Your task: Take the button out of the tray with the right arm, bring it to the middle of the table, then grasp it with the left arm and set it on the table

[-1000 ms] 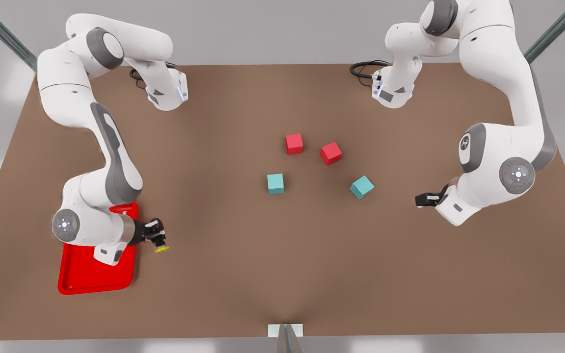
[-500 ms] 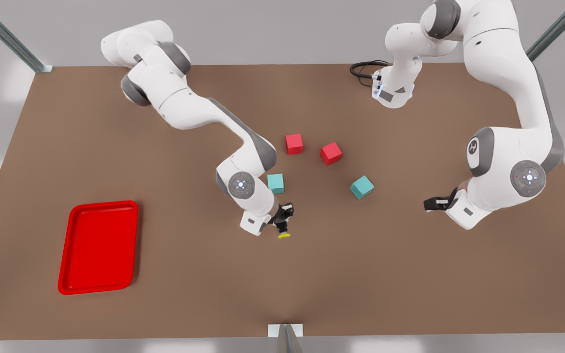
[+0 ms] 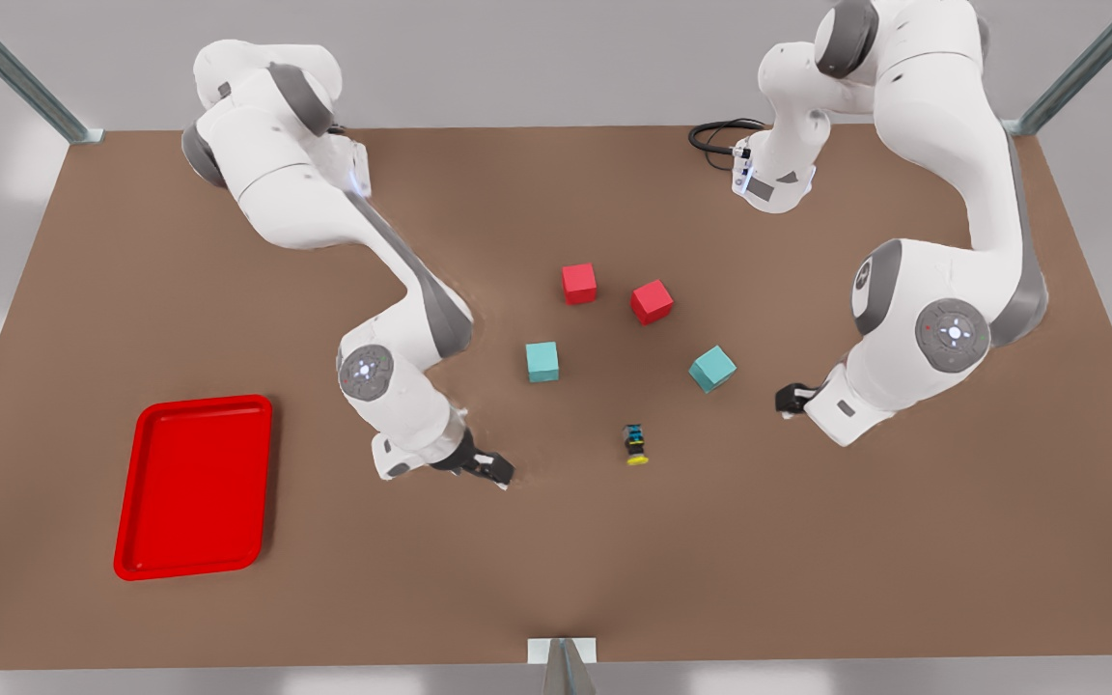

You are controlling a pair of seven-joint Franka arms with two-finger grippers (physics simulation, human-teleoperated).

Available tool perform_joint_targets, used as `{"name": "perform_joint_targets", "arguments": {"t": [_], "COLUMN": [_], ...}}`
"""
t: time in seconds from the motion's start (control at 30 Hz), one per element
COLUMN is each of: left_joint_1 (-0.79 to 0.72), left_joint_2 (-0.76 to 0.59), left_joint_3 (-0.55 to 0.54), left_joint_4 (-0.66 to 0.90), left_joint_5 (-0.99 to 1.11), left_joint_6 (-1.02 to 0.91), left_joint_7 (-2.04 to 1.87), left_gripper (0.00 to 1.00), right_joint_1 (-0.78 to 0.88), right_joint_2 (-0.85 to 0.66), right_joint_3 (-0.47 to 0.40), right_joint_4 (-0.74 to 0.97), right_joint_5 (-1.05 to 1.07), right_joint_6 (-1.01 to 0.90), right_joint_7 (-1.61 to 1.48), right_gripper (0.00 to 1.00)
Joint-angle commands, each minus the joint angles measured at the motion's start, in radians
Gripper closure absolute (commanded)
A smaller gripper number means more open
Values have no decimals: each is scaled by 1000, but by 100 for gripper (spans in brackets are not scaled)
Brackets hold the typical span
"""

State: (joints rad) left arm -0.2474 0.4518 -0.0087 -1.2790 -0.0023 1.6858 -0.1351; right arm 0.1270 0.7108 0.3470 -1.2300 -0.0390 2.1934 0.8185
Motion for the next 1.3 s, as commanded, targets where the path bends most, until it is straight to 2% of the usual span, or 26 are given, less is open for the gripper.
{"name": "perform_joint_targets", "arguments": {"t": [0.0, 0.07, 0.17, 0.2, 0.23, 0.27, 0.37, 0.5, 0.57, 0.63, 0.7, 0.73, 0.77, 1.27], "left_joint_1": [-67, -184, -256, -266, -268, -273, -282, -277, -302, -317, -348, -349, -355, -345], "left_joint_2": [28, 67, 107, 116, 139, 157, 222, 334, 363, 360, 312, 280, 286, 347], "left_joint_3": [-1, 3, 3, 3, 3, 3, 3, 1, 1, 1, 3, 1, 3, 4], "left_joint_4": [20, 13, 10, 9, 15, 16, 20, 10, 10, 6, -91, -175, -188, -211], "left_joint_5": [-1, 7, 64, 64, 64, 64, 64, 56, 56, 58, 65, 65, 65, 120], "left_joint_6": [78, 107, 109, 130, 153, 182, 253, 440, 460, 460, 477, 575, 601, 626], "left_joint_7": [-251, -446, -590, -606, -669, -724, -814, -788, -791, -791, -794, -799, -801, -788], "left_gripper": [0, 0, 0, 0, 0, 0, 0, 0, 0, 0, 0, 0, 0, 0], "right_joint_1": [-196, -366, -438, -388, -230, -179, -179, -187, -188, -196, -188, -187, -188, -173], "right_joint_2": [-114, -296, -330, -349, -396, -422, -406, -393, -387, -375, -370, -370, -369, -347], "right_joint_3": [27, 30, 40, -15, -239, -323, -315, -313, -312, -313, -312, -312, -312, -310], "right_joint_4": [-62, -62, -59, -62, -63, -71, -57, -63, -54, -52, -54, -54, -55, -52], "right_joint_5": [-45, -130, -105, -94, 13, 39, 71, 51, 34, 41, 34, 34, 39, 42], "right_joint_6": [-455, -676, -705, -750, -781, -775, -707, -601, -586, -580, -581, -577, -586, -577], "right_joint_7": [-496, -766, -754, -774, -858, -920, -872, -976, -975, -987, -975, -973, -970, -970], "right_gripper": [0, 0, 0, 0, 0, 0, 0, 0, 0, 0, 0, 0, 0, 0]}}
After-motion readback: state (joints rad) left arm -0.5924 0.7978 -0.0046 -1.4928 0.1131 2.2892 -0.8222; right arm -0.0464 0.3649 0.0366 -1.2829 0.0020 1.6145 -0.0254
